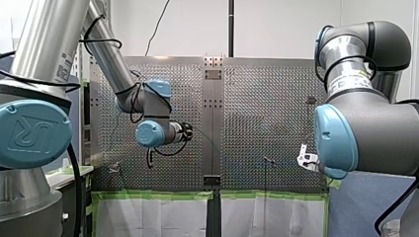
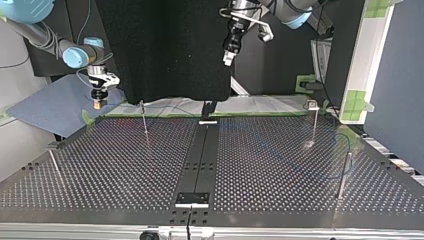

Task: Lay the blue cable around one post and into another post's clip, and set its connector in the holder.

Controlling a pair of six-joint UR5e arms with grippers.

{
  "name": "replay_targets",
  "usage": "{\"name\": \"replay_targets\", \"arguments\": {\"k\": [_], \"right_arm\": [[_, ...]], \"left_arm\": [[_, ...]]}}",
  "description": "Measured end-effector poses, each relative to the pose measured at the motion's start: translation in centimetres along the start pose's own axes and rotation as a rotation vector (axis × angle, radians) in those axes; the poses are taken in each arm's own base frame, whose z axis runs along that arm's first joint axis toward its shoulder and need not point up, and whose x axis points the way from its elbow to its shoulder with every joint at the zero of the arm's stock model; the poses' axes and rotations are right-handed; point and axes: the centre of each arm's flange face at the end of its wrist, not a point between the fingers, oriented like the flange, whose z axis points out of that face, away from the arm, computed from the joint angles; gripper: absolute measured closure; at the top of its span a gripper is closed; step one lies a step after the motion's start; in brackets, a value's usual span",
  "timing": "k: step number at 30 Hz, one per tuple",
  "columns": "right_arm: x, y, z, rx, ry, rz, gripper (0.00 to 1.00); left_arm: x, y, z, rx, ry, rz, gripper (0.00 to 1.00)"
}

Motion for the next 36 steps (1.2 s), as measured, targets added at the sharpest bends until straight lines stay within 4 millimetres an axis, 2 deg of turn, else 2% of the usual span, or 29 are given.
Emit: {"name": "replay_targets", "arguments": {"k": [4, 12, 16, 36], "right_arm": [[1.1, -0.1, 0.1, -0.003, 0.004, -0.011, 1.00], [5.1, -1.2, 0.5, 0.012, 0.039, -0.022, 1.00], [6.9, -2.2, 0.6, 0.031, 0.053, -0.025, 1.00], [15.6, -10.2, -0.5, 0.130, 0.097, -0.043, 1.00]], "left_arm": [[1.1, 0.7, -1.6, -0.006, 0.037, 0.013, 0.00], [2.7, 1.9, -4.2, -0.012, 0.095, 0.033, 0.00], [2.8, 2.0, -4.4, -0.012, 0.098, 0.033, 0.00], [2.8, 2.0, -4.4, -0.011, 0.098, 0.031, 0.00]]}}
